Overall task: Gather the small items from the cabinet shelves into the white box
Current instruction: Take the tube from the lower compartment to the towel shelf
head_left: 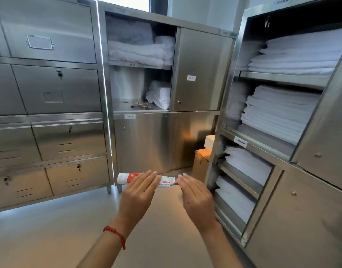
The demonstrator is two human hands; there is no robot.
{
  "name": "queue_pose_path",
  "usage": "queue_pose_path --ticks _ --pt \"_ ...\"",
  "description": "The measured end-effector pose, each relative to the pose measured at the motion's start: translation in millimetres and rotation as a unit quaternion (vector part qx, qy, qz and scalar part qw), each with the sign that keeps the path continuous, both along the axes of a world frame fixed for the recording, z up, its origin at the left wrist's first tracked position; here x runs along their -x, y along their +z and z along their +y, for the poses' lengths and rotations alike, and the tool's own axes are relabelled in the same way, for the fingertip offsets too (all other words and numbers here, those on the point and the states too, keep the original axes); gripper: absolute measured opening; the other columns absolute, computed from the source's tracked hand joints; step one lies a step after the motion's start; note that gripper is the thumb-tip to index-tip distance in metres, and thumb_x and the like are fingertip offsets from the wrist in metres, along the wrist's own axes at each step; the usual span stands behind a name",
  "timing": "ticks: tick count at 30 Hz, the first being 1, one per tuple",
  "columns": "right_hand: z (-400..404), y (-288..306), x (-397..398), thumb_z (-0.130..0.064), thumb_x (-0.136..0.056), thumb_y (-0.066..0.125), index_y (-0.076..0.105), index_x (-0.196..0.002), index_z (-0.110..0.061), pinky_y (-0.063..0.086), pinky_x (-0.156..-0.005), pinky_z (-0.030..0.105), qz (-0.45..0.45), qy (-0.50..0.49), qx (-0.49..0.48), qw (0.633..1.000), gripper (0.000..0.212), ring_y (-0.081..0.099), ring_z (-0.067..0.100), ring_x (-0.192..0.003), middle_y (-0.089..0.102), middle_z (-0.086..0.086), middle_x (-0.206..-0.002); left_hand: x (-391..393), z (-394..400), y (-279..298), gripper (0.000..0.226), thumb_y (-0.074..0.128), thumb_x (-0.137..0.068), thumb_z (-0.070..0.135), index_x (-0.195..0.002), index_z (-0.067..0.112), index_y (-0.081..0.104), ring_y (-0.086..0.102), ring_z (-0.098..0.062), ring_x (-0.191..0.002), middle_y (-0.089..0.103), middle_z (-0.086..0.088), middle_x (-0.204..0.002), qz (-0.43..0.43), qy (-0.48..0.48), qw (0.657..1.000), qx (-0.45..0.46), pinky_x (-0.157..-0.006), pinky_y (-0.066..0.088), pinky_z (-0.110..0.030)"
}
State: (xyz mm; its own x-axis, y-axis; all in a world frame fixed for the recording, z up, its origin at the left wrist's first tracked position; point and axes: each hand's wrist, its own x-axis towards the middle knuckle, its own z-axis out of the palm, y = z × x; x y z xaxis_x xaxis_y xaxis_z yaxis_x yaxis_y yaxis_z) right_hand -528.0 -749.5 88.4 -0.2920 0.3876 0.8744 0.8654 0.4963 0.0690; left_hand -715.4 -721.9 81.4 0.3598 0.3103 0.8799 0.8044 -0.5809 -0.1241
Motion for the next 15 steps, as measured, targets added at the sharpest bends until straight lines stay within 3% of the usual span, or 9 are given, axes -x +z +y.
queue_pose_path --ticks 9,15 --pt "39.1 5.3 14.2 -0.015 -0.057 0.089 0.076 -0.093 -0.005 0.057 -0.076 0.031 0.002 0.079 -0.01 0.997 0.039 0.07 0.02 -0.091 0.073 0.008 -0.096 13.3 4.4 7.5 0.055 0.093 -0.041 0.009 -0.092 0.002 0.075 0.071 -0.03 -0.087 0.073 -0.014 -0.095 0.003 0.086 0.996 0.025 -0.07 0.056 -0.047" --pt "66.5 4.9 -2.0 -0.012 -0.054 0.092 0.076 -0.092 -0.006 0.054 -0.079 0.03 0.011 0.106 -0.016 0.994 0.042 0.07 0.02 -0.091 0.073 0.007 -0.096 -1.0 16.9 6.8 0.053 0.092 -0.043 0.006 -0.093 0.002 0.075 0.07 -0.03 -0.088 0.072 -0.014 -0.096 0.005 0.122 0.992 0.014 -0.074 0.055 -0.045"
